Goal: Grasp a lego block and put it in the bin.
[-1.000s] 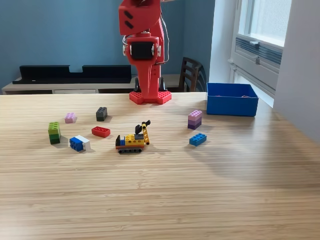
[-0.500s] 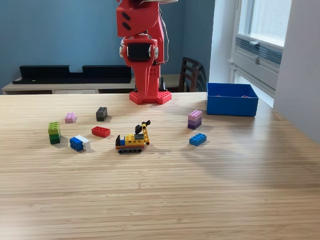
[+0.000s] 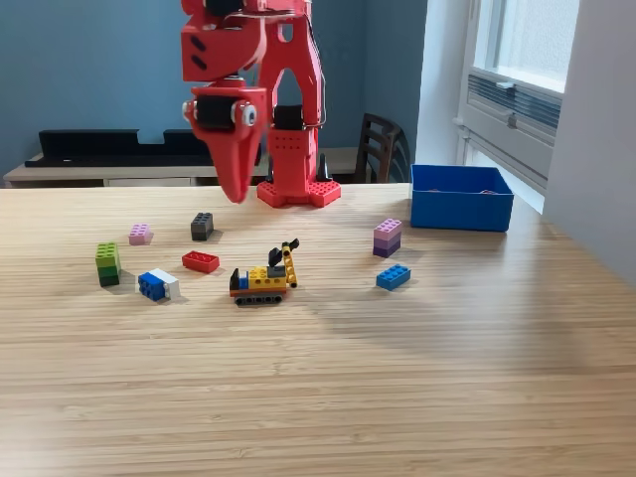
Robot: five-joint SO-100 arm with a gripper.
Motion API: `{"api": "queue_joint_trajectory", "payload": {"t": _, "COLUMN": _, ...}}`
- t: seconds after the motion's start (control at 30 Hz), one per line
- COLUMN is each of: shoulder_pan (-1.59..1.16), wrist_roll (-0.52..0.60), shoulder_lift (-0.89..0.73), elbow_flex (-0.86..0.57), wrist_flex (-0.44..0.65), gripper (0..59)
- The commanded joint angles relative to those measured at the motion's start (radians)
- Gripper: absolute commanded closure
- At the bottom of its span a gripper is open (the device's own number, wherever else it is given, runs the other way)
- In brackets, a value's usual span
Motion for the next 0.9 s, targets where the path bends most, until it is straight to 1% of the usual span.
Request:
{"api": "queue_joint_trajectory", "payload": {"t": 0.03, "shoulder_pan": 0.089, "wrist_roll": 0.067, "shoulder_lift": 0.021, "elbow_flex": -0.014, "wrist_flex": -0.061, "gripper": 58.5}}
{"api": "queue_joint_trajectory", "payload": {"t": 0.23, "shoulder_pan": 0.161, "wrist_roll": 0.133, "shoulder_lift": 0.017, "elbow_flex": -0.015, "wrist_flex": -0.11, "gripper": 58.5}}
{"api": "queue_joint_trajectory", "payload": {"t": 0.33, "shoulder_pan": 0.169, "wrist_roll": 0.137, "shoulder_lift": 0.015, "elbow_flex": -0.02, "wrist_flex": -0.133, "gripper": 58.1}}
{"api": "queue_joint_trajectory", "payload": {"t": 0.37, "shoulder_pan": 0.169, "wrist_roll": 0.137, "shoulder_lift": 0.015, "elbow_flex": -0.028, "wrist_flex": -0.133, "gripper": 54.6}}
{"api": "queue_joint_trajectory", "payload": {"t": 0.47, "shoulder_pan": 0.167, "wrist_roll": 0.135, "shoulder_lift": 0.014, "elbow_flex": -0.032, "wrist_flex": -0.155, "gripper": 46.9}}
{"api": "queue_joint_trajectory", "payload": {"t": 0.7, "shoulder_pan": 0.141, "wrist_roll": 0.118, "shoulder_lift": 0.005, "elbow_flex": -0.032, "wrist_flex": -0.202, "gripper": 32.4}}
{"api": "queue_joint_trajectory", "payload": {"t": 0.8, "shoulder_pan": 0.13, "wrist_roll": 0.106, "shoulder_lift": -0.055, "elbow_flex": -0.041, "wrist_flex": -0.207, "gripper": 31.1}}
{"api": "queue_joint_trajectory", "payload": {"t": 0.9, "shoulder_pan": 0.129, "wrist_roll": 0.112, "shoulder_lift": -0.149, "elbow_flex": -0.077, "wrist_flex": -0.207, "gripper": 31.1}}
